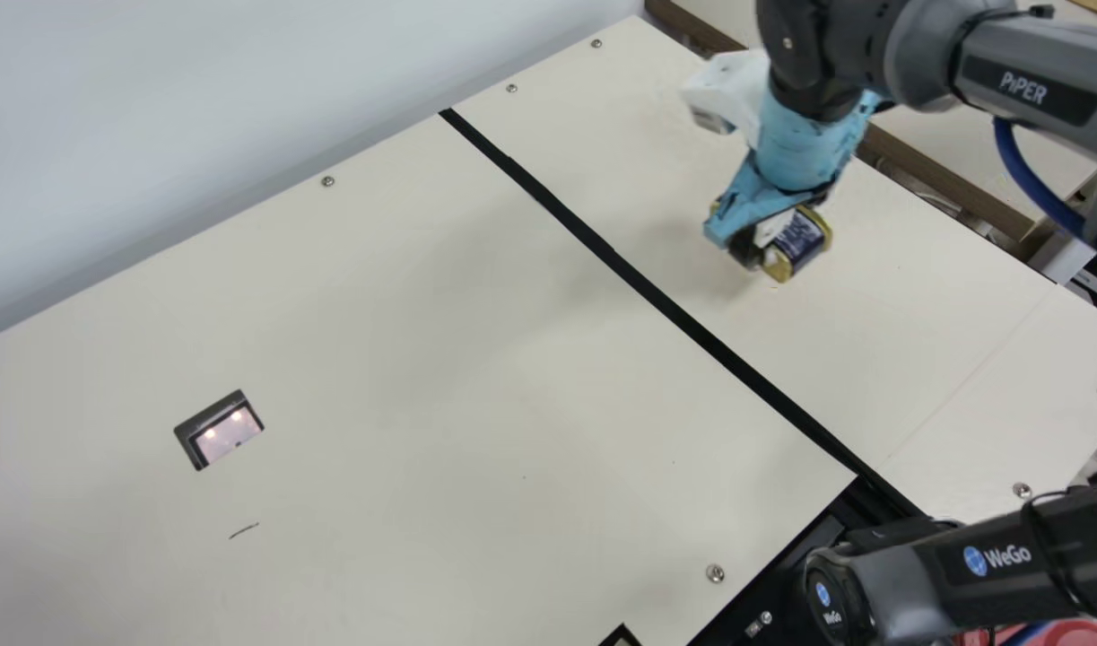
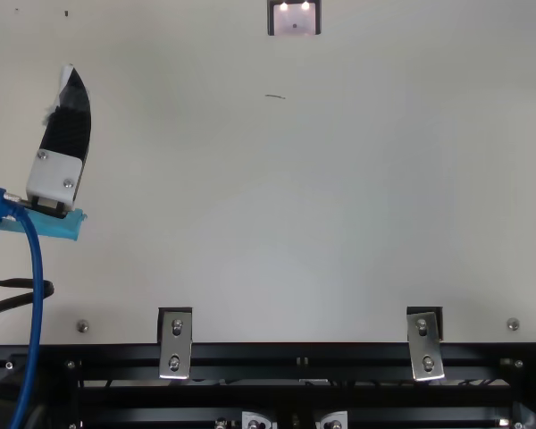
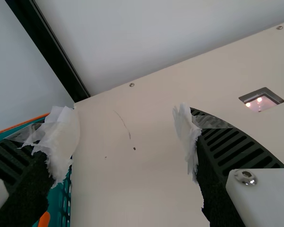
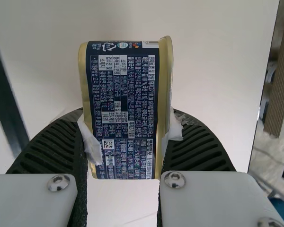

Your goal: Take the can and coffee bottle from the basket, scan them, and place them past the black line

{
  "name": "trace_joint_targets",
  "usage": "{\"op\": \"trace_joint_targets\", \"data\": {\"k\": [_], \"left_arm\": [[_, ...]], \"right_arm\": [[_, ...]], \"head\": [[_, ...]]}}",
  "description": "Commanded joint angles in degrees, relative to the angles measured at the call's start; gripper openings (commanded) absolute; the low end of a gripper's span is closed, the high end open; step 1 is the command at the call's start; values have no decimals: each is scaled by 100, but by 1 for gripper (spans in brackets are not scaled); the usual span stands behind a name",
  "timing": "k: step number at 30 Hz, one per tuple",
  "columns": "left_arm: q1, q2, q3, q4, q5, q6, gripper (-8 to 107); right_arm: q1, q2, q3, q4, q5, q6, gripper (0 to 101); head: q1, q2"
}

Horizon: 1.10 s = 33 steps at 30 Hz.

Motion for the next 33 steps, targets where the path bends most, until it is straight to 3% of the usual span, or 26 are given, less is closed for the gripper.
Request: {"op": "trace_joint_targets", "data": {"k": [1,9,10,11,16,21,27,33], "left_arm": [[0,0,0,0,0,0,90],[0,0,0,0,0,0,90],[0,0,0,0,0,0,90],[0,0,0,0,0,0,90],[0,0,0,0,0,0,90],[0,0,0,0,0,0,90],[0,0,0,0,0,0,90],[0,0,0,0,0,0,90]], "right_arm": [[-455,43,36,166,-69,-31,0],[-1256,191,257,922,-424,-256,0],[-1318,196,286,977,-475,-270,31],[-1373,192,312,997,-525,-278,101],[-1511,2,340,1139,-712,-345,101],[-1385,-496,184,1471,-674,-564,101],[-1022,-1137,-57,2293,-389,-926,101],[-550,-1700,-198,3395,184,-1165,101]], "head": [[-145,-72],[-145,-72],[-145,-72],[-145,-72],[-145,-72],[-145,-72],[-145,-72],[-145,-72]]}}
